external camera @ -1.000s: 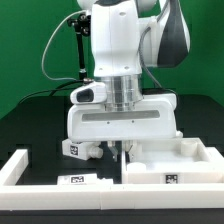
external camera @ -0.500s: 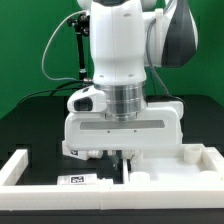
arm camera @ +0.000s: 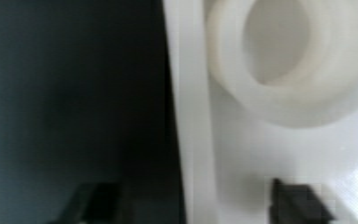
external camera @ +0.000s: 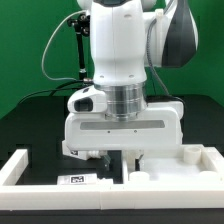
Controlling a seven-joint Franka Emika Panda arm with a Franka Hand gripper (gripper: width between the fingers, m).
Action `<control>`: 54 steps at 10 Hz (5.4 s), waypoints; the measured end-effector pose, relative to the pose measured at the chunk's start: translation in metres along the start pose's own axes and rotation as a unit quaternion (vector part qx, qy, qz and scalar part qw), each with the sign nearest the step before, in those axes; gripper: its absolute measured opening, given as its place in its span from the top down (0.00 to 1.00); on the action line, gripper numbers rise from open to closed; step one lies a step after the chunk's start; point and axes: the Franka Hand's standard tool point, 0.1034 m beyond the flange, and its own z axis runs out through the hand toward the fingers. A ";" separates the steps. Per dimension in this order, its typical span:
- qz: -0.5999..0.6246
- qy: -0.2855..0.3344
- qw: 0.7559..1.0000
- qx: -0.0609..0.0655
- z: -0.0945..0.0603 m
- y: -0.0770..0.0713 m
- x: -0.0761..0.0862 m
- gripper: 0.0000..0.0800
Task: Assemble one leg
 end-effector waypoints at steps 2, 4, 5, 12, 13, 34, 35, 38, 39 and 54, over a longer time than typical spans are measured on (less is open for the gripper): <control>0.002 -0.013 1.000 0.012 -0.036 -0.006 -0.021 0.22; 0.014 -0.029 0.999 0.008 -0.059 -0.014 -0.026 0.19; 0.010 -0.026 1.000 0.009 -0.056 -0.013 -0.025 0.19; -0.094 0.028 0.995 -0.010 -0.060 -0.078 -0.075 0.19; -0.083 0.025 0.996 -0.008 -0.057 -0.071 -0.073 0.19; -0.402 0.037 0.915 -0.026 0.014 -0.104 -0.191 0.19; -0.401 0.043 0.915 -0.028 0.018 -0.102 -0.192 0.19; -0.401 0.042 0.915 -0.028 0.018 -0.101 -0.193 0.43; -0.401 0.042 0.915 -0.028 0.018 -0.101 -0.193 0.60; -0.888 -0.045 0.457 -0.005 0.009 -0.062 -0.162 0.64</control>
Offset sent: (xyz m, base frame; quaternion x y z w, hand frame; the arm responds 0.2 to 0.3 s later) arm -0.0074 -0.0074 0.0510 -0.1161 -0.0780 0.0238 0.9899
